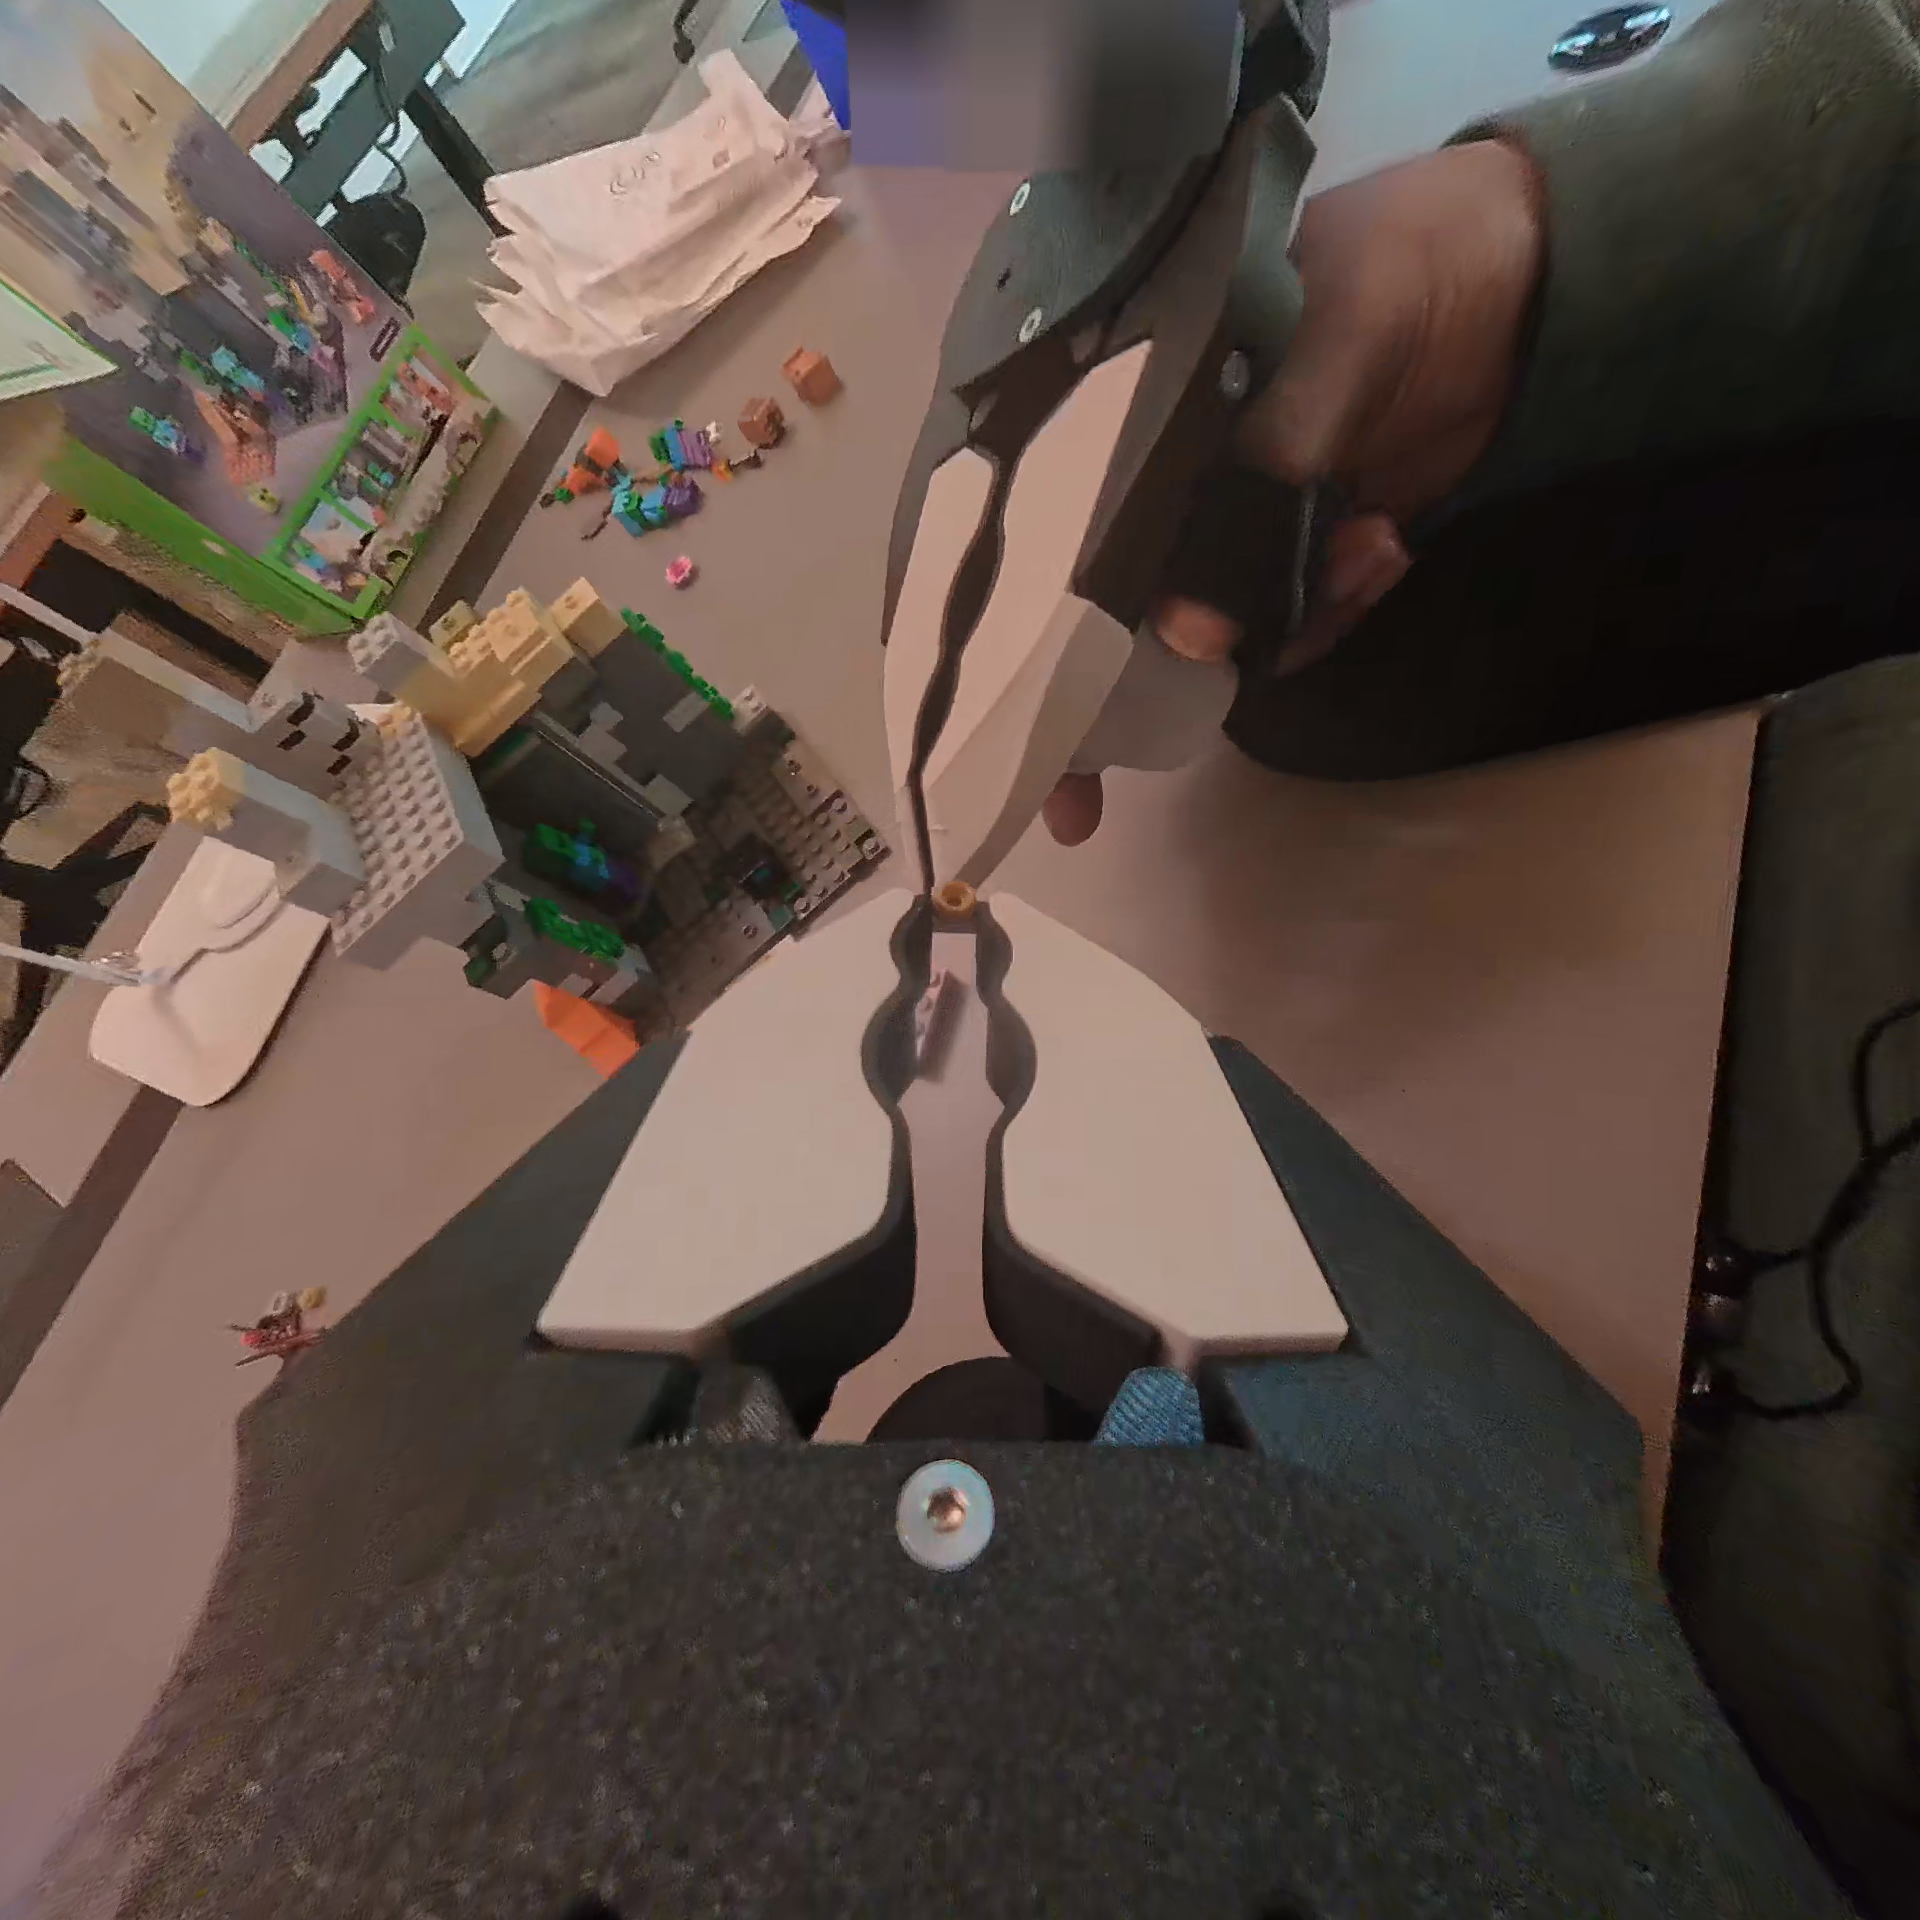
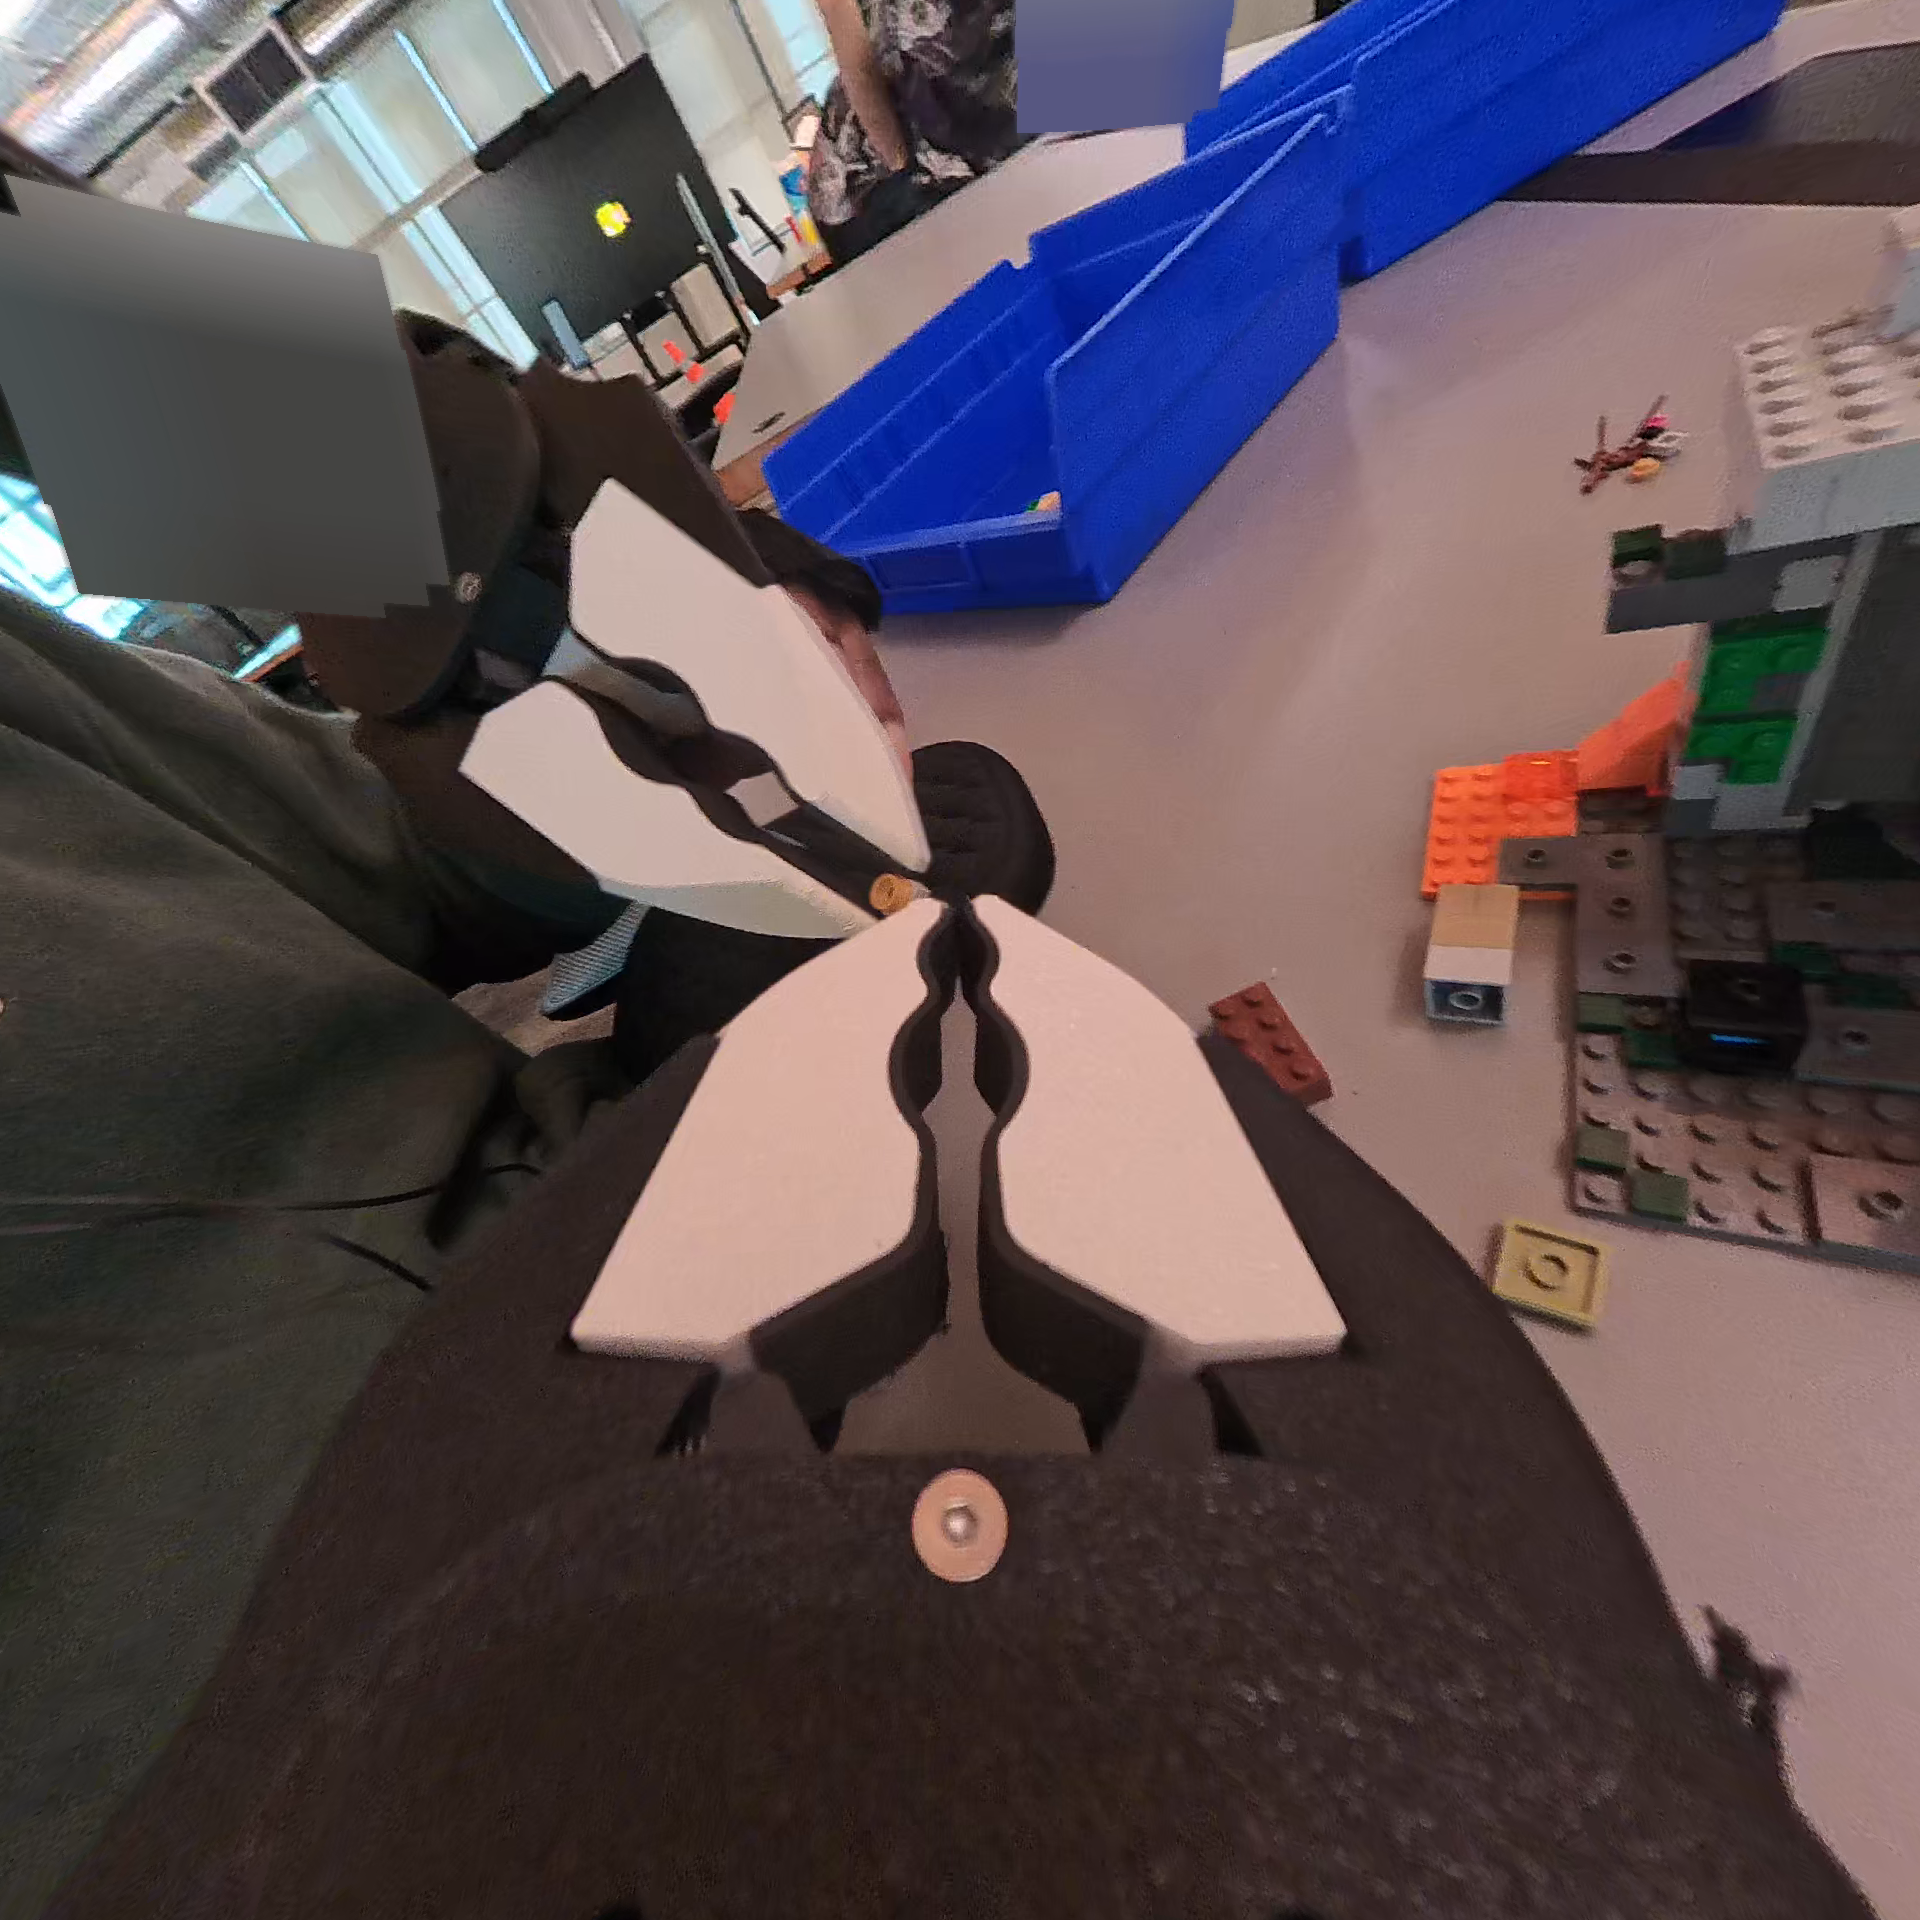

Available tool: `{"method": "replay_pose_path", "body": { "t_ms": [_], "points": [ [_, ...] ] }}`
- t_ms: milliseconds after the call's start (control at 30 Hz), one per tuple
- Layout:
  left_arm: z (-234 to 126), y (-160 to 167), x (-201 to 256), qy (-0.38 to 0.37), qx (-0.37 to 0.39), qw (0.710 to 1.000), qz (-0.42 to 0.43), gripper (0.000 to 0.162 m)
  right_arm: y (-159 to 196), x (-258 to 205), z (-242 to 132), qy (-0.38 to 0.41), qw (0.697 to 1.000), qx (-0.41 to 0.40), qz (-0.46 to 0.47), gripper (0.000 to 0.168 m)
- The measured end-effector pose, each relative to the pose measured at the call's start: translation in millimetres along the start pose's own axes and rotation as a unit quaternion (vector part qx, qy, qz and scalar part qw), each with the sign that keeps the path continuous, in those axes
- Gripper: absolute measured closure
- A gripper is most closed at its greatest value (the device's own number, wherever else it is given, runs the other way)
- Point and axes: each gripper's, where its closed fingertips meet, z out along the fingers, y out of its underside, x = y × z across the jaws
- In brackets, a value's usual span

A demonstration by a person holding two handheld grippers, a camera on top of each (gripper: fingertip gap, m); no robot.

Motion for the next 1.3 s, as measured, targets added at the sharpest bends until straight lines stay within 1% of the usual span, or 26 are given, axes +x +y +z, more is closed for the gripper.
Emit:
{"method": "replay_pose_path", "body": {
  "t_ms": [100,300,467,600,767,933,1100,1300],
  "points": [
    [0,4,-2,-0.001,0.000,1.000,-0.007,0.155,3,0,3,0.009,1.000,-0.011,-0.015,0.167],
    [0,11,-2,-0.002,-0.015,1.000,-0.003,0.155,-3,-7,2,-0.016,1.000,0.003,0.003,0.160],
    [-1,3,1,0.017,0.003,1.000,-0.013,0.155,-2,-5,4,-0.015,1.000,0.002,0.012,0.164],
    [-5,-5,4,0.038,0.035,0.998,-0.041,0.155,7,1,6,0.017,0.999,-0.024,-0.021,0.167],
    [-6,2,1,0.030,0.028,0.998,-0.041,0.155,-3,-3,-1,-0.007,1.000,0.001,-0.003,0.166],
    [-8,3,3,0.026,0.030,0.999,-0.029,0.155,-5,-15,0,-0.057,0.998,0.006,0.038,0.159],
    [-11,-4,6,0.013,0.039,0.999,0.009,0.155,-6,-22,3,-0.105,0.990,0.007,0.091,0.158],
    [-14,-10,5,-0.023,0.042,0.997,0.069,0.155,-8,-24,1,-0.131,0.982,0.013,0.137,0.159]
  ]
}}
